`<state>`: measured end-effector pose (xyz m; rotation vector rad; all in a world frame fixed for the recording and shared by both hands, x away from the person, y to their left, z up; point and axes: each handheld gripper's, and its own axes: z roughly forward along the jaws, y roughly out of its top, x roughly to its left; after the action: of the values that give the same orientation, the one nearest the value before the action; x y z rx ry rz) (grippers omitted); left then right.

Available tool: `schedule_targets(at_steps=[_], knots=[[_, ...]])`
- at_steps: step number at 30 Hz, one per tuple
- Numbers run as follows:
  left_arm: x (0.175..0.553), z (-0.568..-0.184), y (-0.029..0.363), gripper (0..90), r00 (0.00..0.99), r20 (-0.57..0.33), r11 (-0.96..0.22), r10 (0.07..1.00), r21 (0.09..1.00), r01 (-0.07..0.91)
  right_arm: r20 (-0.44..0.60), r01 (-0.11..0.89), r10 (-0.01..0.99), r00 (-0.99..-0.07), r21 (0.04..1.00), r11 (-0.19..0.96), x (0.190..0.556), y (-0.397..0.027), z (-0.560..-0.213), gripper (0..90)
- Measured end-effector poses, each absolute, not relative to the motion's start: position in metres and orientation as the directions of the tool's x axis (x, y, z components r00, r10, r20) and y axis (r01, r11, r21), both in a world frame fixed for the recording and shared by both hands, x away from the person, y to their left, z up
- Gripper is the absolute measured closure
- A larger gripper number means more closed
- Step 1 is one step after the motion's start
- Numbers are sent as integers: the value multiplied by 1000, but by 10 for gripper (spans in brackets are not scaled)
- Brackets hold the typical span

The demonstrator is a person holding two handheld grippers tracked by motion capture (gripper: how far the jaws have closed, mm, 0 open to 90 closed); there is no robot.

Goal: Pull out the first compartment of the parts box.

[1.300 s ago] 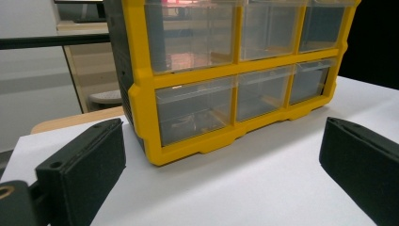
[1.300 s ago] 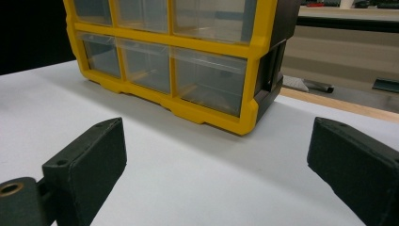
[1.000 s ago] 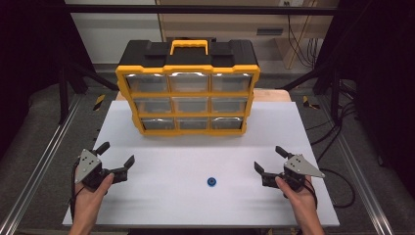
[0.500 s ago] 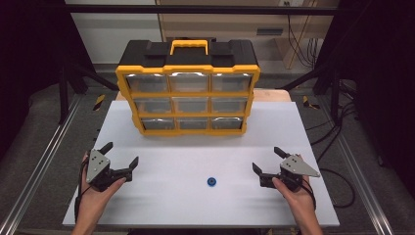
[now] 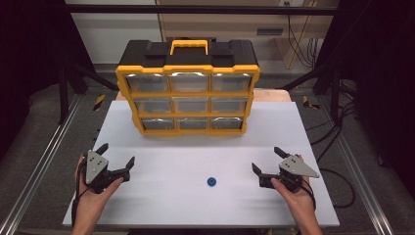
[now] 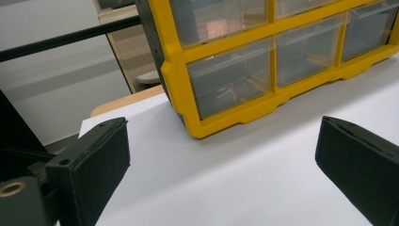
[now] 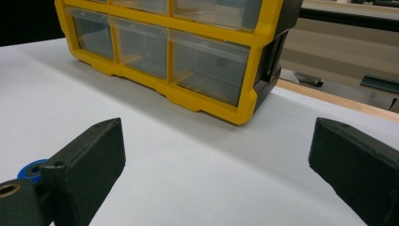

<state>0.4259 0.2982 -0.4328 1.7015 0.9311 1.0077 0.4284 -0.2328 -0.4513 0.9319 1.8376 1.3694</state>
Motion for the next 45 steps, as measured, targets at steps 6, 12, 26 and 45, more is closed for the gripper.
schedule_targets(at_steps=[6,12,26,45], knots=[[427,-421,289,36,365,297,-367,882,920,138,-100,152,844,-526,966,209,426,-231,-451,45],[439,-405,275,45,362,400,-465,842,878,111,-119,156,839,-531,959,235,428,-229,-452,44],[468,-370,240,69,332,572,-625,750,777,74,-137,163,832,-537,951,261,427,-224,-452,46],[481,-338,217,117,278,705,-738,653,674,24,-160,169,830,-535,942,291,427,-221,-453,41]])
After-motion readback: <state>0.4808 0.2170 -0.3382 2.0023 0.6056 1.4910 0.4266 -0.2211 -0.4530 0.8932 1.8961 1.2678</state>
